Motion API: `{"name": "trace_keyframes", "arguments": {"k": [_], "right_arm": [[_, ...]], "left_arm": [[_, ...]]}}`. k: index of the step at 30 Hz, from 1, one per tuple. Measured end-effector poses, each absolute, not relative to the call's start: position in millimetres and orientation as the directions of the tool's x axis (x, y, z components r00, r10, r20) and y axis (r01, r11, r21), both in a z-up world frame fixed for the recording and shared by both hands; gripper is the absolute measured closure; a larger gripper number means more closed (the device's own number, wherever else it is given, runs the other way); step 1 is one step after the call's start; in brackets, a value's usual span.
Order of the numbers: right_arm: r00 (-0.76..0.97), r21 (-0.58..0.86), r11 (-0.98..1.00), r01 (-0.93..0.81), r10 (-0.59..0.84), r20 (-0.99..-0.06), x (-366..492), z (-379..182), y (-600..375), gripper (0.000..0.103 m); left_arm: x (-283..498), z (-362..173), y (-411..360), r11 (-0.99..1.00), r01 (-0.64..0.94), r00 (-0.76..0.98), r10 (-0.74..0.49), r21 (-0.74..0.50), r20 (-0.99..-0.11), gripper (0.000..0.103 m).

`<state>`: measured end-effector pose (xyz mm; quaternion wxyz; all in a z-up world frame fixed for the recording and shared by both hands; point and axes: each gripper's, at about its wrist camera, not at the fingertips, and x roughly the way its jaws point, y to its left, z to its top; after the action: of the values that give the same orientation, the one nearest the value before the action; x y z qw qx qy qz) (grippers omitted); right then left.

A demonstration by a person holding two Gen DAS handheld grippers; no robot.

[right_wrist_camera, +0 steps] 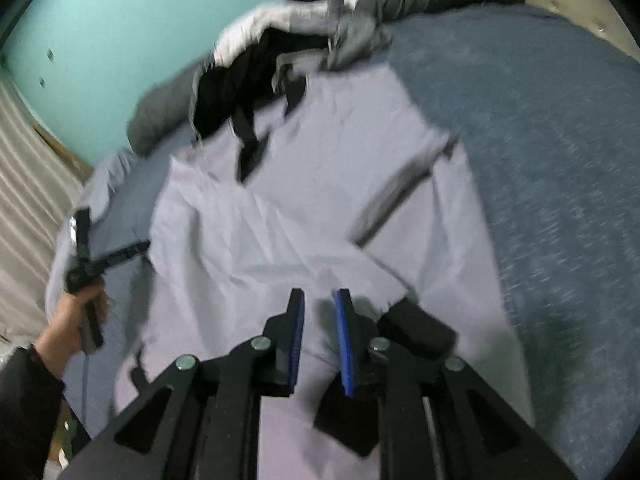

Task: Fold clothes
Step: 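Fold the hem band toward the collar with the right gripper and release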

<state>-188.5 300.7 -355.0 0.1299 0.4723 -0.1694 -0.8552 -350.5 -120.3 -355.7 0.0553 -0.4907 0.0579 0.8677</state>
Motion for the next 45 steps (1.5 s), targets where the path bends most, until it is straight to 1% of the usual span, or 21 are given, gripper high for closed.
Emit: {"name": "trace_keyframes", "arguments": {"k": [2,3,5,8,10,13,14,16,18,21,23,27,30,33,38,39,40,41,45], "right_arm": [[-0.480,0.368,-0.928,0.062,-0.351,-0.804,-188,-372,296,0.088],[-0.465,0.352,-0.934,0.062,-0.339,-0.818,-186,-379,295,0.091],[-0.442,0.339,-0.939,0.056,-0.328,-0.835,-180,-391,295,0.093],[-0.433,0.324,-0.945,0.054,-0.314,-0.845,-178,-392,294,0.093],[-0.450,0.334,-0.942,0.042,-0.316,-0.835,-177,-385,297,0.093],[-0.502,0.340,-0.940,0.043,-0.314,-0.806,-176,-367,300,0.093],[-0.526,0.337,-0.940,0.050,-0.311,-0.792,-177,-359,300,0.089],[-0.546,0.326,-0.942,0.075,-0.313,-0.777,-181,-352,296,0.089],[-0.521,0.336,-0.938,0.084,-0.329,-0.788,-190,-360,295,0.089],[-0.471,0.325,-0.944,0.061,-0.314,-0.825,-194,-383,297,0.089],[-0.447,0.321,-0.946,0.046,-0.307,-0.840,-194,-394,298,0.092],[-0.482,0.362,-0.932,0.030,-0.331,-0.812,-193,-383,305,0.092],[-0.531,0.370,-0.928,0.042,-0.335,-0.778,-192,-370,308,0.089],[-0.535,0.367,-0.929,0.049,-0.335,-0.775,-196,-369,310,0.090],[-0.542,0.362,-0.930,0.060,-0.335,-0.771,-202,-368,314,0.089],[-0.543,0.361,-0.930,0.062,-0.335,-0.770,-203,-367,314,0.089],[-0.545,0.360,-0.931,0.065,-0.336,-0.769,-205,-367,315,0.089],[-0.546,0.359,-0.931,0.067,-0.336,-0.768,-206,-367,316,0.090],[-0.535,0.340,-0.936,0.092,-0.335,-0.775,-211,-368,311,0.089]], "left_arm": [[-347,-364,-128,-0.989,-0.141,-0.501,0.041,0.034,-0.865,0.069],[-346,-367,-130,-0.990,-0.137,-0.497,0.042,0.030,-0.867,0.069],[-343,-369,-131,-0.990,-0.136,-0.498,0.045,0.027,-0.866,0.069],[-342,-370,-132,-0.990,-0.135,-0.494,0.044,0.027,-0.868,0.069],[-345,-364,-132,-0.992,-0.128,-0.493,0.046,0.019,-0.869,0.069],[-346,-345,-127,-0.992,-0.125,-0.528,0.047,0.023,-0.848,0.069],[-346,-340,-124,-0.991,-0.132,-0.539,0.056,0.019,-0.840,0.069],[-350,-337,-118,-0.989,-0.146,-0.536,0.065,0.016,-0.842,0.069],[-355,-344,-115,-0.989,-0.144,-0.513,0.060,0.017,-0.856,0.069],[-358,-356,-119,-0.992,-0.129,-0.478,0.054,0.009,-0.877,0.069],[-366,-347,-121,-0.993,-0.121,-0.489,0.059,0.000,-0.871,0.069],[-380,-329,-126,-0.994,-0.105,-0.509,0.070,-0.018,-0.858,0.069],[-392,-316,-129,-0.995,-0.094,-0.525,0.077,-0.032,-0.848,0.069],[-412,-304,-130,-0.995,-0.084,-0.536,0.083,-0.045,-0.840,0.068],[-456,-302,-124,-0.995,-0.038,-0.536,0.099,-0.093,-0.838,0.067],[-464,-302,-124,-0.995,-0.029,-0.536,0.096,-0.096,-0.838,0.063],[-475,-301,-126,-0.995,-0.018,-0.539,0.095,-0.102,-0.837,0.056],[-486,-300,-126,-0.994,-0.007,-0.540,0.099,-0.113,-0.836,0.053],[-525,-300,-124,-0.995,0.004,-0.537,0.080,-0.098,-0.840,0.052]]}}
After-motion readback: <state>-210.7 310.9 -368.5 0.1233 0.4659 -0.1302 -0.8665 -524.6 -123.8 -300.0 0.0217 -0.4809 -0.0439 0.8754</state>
